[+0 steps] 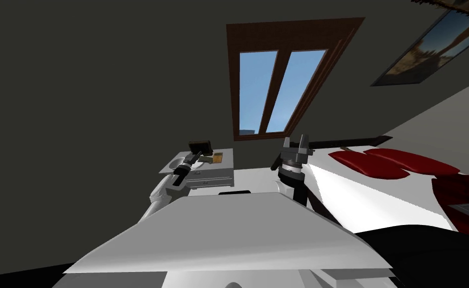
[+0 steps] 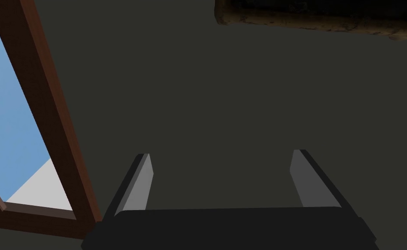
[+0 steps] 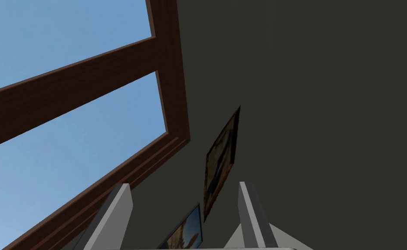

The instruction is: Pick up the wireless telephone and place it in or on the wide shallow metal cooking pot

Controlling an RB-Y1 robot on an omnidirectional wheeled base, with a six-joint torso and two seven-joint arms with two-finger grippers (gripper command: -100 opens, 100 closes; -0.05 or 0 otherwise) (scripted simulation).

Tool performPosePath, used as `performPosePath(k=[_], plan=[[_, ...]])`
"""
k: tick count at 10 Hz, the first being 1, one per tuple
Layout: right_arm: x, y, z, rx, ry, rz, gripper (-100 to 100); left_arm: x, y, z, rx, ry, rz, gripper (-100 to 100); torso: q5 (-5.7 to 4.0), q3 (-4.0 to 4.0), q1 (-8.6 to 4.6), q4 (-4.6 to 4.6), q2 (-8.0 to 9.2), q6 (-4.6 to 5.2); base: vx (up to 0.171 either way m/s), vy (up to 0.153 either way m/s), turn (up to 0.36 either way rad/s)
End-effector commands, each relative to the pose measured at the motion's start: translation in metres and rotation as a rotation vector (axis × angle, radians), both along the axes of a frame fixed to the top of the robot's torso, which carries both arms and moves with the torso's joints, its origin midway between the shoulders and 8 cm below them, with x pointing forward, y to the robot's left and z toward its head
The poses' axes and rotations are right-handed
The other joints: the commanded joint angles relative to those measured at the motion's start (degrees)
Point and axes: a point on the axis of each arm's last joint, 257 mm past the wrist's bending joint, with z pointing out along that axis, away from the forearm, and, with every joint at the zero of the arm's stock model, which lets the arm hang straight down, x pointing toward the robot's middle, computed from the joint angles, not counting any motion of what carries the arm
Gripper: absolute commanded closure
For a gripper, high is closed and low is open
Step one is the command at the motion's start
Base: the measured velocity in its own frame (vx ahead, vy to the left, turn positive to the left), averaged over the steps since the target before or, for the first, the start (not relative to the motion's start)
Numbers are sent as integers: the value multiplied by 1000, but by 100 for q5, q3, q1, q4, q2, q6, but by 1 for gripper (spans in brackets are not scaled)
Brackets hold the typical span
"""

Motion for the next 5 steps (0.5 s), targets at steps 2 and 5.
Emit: performPosePath(k=[2,5], plan=[[0,0,0,0,0,0,0,0,0,0,0,0,0,0,1,-3,2,-1,-4,0,0,0,0],[0,0,0,0,0,0,0,0,0,0,0,0,0,0,1,-5,3,-2,-8,0,0,0,0]])
